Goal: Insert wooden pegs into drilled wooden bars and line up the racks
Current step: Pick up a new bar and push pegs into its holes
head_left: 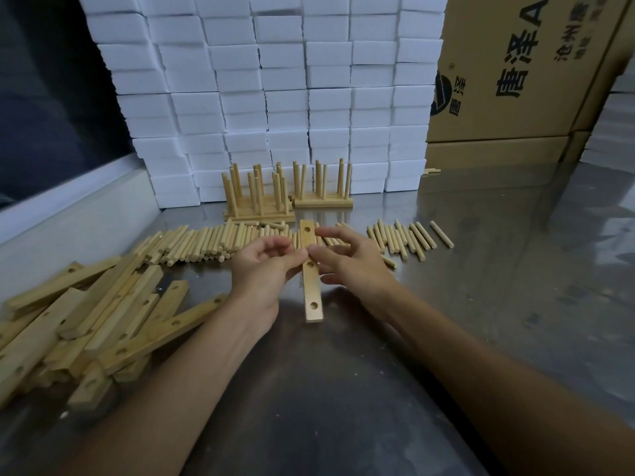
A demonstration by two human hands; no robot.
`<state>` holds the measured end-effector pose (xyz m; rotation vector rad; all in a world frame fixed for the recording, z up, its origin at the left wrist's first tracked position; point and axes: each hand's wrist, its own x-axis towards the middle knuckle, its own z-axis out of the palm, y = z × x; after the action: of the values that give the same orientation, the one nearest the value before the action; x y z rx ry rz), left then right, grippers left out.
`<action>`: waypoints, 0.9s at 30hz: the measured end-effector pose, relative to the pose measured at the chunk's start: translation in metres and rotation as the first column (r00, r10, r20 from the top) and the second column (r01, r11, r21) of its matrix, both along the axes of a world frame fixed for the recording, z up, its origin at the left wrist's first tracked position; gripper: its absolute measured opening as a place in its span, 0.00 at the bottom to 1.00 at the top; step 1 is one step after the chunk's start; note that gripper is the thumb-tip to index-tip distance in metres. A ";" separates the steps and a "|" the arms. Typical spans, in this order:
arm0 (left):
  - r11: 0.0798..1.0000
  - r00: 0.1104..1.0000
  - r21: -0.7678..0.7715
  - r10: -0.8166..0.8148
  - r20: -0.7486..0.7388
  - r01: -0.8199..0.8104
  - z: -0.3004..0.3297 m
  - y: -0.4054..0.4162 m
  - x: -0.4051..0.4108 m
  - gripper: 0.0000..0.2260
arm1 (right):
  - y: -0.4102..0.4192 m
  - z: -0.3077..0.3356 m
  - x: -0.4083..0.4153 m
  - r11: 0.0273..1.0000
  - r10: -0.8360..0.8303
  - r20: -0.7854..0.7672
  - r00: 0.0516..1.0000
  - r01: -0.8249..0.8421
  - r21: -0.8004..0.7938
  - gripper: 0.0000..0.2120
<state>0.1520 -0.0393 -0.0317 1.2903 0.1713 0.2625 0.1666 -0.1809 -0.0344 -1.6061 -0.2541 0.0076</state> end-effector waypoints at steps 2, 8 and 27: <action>1.000 1.000 -0.012 -0.011 -0.002 0.011 -0.001 -0.002 -0.001 0.13 | 0.000 0.001 -0.001 0.995 0.018 -0.024 1.000 -0.016 0.098 0.14; 0.969 0.970 -0.051 -0.243 -0.024 0.241 -0.004 -0.009 -0.005 0.21 | 0.001 0.002 -0.003 0.974 0.007 -0.009 1.000 -0.004 0.226 0.15; 0.887 0.893 -0.105 -0.447 0.052 0.450 -0.015 0.003 0.004 0.15 | -0.039 -0.014 0.019 0.588 -0.259 0.518 0.815 0.559 -0.585 0.16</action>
<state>0.1563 -0.0362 -0.0466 1.1748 -0.1369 -0.1274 0.1858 -0.2199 -0.0482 -2.4397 -0.1627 -0.6721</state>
